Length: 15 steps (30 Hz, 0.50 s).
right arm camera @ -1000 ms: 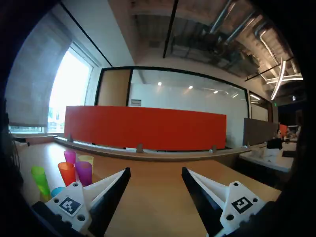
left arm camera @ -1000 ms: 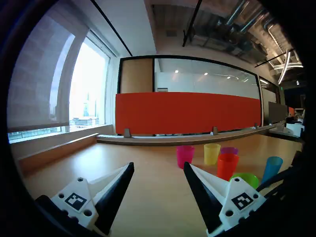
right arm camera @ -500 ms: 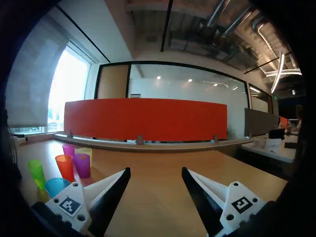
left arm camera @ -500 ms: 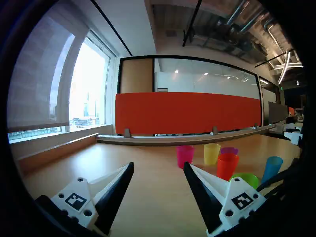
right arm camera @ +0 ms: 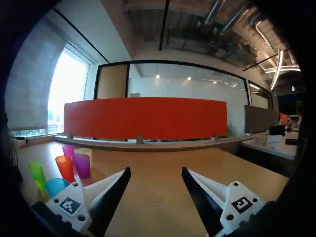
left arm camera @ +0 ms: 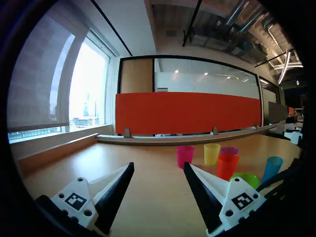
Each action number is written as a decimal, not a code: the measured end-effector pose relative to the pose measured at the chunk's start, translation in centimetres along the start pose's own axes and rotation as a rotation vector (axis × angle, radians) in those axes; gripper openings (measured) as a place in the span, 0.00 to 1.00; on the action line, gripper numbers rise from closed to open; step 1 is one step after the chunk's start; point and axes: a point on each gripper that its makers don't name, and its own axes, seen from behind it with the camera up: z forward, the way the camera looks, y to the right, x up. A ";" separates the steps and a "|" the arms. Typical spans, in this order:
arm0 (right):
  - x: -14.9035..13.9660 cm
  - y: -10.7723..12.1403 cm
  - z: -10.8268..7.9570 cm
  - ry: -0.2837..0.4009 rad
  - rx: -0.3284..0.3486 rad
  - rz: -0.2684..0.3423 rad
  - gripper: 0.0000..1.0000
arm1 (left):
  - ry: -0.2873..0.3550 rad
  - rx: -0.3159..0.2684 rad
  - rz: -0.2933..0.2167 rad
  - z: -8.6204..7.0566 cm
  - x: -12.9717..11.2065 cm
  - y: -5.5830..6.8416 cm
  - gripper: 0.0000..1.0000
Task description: Pour water
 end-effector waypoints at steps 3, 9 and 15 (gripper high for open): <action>0.0 -0.1 0.0 -0.001 0.001 0.000 1.00 | 0.000 0.000 0.001 0.0 0.0 -0.1 0.93; 0.1 -0.1 -0.1 -0.001 0.004 0.000 1.00 | 0.000 0.000 0.000 0.0 0.0 0.0 0.93; 0.2 -0.1 -0.1 -0.001 0.005 0.000 1.00 | 0.000 0.000 0.000 0.0 0.0 -0.1 0.93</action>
